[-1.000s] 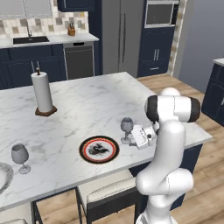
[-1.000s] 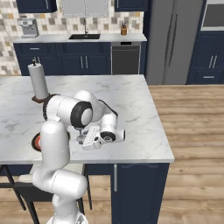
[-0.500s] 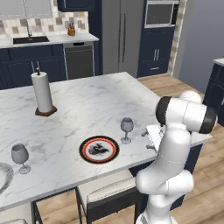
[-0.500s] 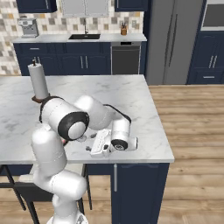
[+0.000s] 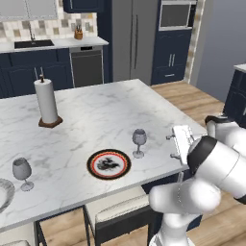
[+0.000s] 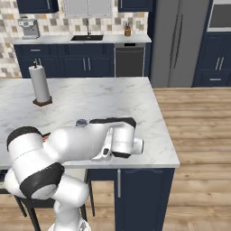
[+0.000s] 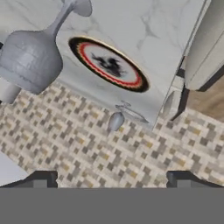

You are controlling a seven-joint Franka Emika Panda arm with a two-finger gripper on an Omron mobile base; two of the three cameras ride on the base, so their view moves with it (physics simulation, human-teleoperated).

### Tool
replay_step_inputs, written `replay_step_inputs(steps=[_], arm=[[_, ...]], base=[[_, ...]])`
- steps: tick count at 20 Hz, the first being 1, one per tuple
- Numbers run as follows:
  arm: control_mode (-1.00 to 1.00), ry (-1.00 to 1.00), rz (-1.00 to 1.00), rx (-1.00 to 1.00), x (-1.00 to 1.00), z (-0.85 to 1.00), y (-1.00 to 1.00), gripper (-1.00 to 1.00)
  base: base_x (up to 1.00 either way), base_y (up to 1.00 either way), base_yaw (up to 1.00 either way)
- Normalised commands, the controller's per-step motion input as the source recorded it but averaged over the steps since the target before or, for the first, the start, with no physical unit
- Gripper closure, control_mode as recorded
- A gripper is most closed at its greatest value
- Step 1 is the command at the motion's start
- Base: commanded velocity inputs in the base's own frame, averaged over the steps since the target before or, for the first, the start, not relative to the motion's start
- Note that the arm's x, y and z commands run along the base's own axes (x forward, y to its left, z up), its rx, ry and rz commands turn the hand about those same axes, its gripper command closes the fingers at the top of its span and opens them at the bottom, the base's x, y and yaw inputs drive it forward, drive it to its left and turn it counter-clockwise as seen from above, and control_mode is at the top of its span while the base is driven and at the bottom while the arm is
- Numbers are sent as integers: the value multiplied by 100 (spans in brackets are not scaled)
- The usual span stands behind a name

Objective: Retrieve the wine glasses from the counter and place one next to each plate.

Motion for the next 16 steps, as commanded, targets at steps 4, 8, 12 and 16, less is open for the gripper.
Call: replay_step_inputs(steps=[4,8,12,16], arm=[[-100,-26,0,0,-52,100,0,-100],[-100,-22,0,0,-47,100,0,-100],[-100,-19,0,0,-44,100,0,-100],[-100,-15,0,0,-47,100,0,-100]], base=[[0,0,0],[0,0,0],[0,0,0],[0,0,0]])
